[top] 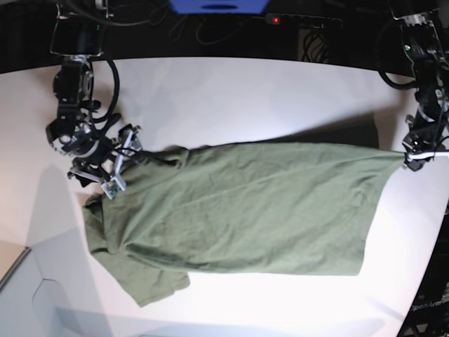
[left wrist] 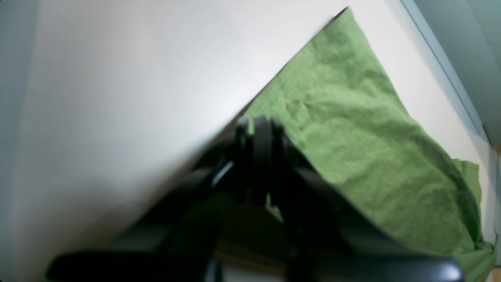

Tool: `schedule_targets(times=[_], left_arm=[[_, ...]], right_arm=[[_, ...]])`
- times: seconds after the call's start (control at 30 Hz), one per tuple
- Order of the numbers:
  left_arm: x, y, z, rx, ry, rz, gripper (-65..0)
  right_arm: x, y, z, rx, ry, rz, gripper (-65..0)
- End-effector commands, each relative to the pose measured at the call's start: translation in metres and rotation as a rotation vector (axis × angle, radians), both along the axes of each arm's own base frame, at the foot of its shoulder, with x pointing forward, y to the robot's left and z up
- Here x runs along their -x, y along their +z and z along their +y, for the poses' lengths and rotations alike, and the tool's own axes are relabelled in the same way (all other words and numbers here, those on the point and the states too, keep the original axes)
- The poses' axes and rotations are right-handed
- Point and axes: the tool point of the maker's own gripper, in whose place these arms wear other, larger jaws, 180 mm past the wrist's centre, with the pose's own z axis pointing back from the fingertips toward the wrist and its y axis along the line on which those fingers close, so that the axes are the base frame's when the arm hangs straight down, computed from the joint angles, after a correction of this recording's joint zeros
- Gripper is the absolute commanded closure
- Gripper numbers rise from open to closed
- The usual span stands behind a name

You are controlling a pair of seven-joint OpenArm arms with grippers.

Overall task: Layout the t-shirt on the table in an organized manner, then fold the t-shirt properly
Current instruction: 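Release the shirt with the right gripper and reposition it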

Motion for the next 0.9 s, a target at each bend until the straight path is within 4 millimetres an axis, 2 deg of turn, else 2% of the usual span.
schedule_targets(times=[0.0, 0.17, 0.27, 0.53, 0.57, 0.7, 0.87], left_arm=[[-0.005, 0.014, 0.006, -0.018, 0.008, -0.035, -0.1], [-0.005, 0.014, 0.007, -0.019, 0.012, -0.037, -0.1], [-0.005, 0.014, 0.008, -0.020, 0.013, -0.038, -0.1], [-0.005, 0.015, 0.008, -0.020, 0.013, -0.039, -0.1], [-0.005, 0.015, 0.008, -0.020, 0.013, -0.039, -0.1], [-0.006, 0.015, 0.007, -0.019, 0.012, -0.040, -0.1], [-0.005, 0.016, 0.008, -0.020, 0.015, -0.041, -0.1]], right_arm=[[-0.012, 0.010, -0.004, -0.004, -0.006, -0.036, -52.1], [-0.017, 0.008, -0.006, -0.011, -0.014, -0.027, -51.5], [-0.015, 0.005, -0.005, -0.011, -0.011, -0.019, -44.8], [-0.012, 0.003, -0.005, -0.010, -0.012, -0.012, -3.5], [-0.012, 0.003, -0.007, -0.007, -0.016, -0.011, 0.0], [-0.007, 0.018, -0.018, 0.040, -0.010, -0.049, 0.0], [0.016, 0.065, -0.015, 0.109, 0.026, -0.184, 0.0]])
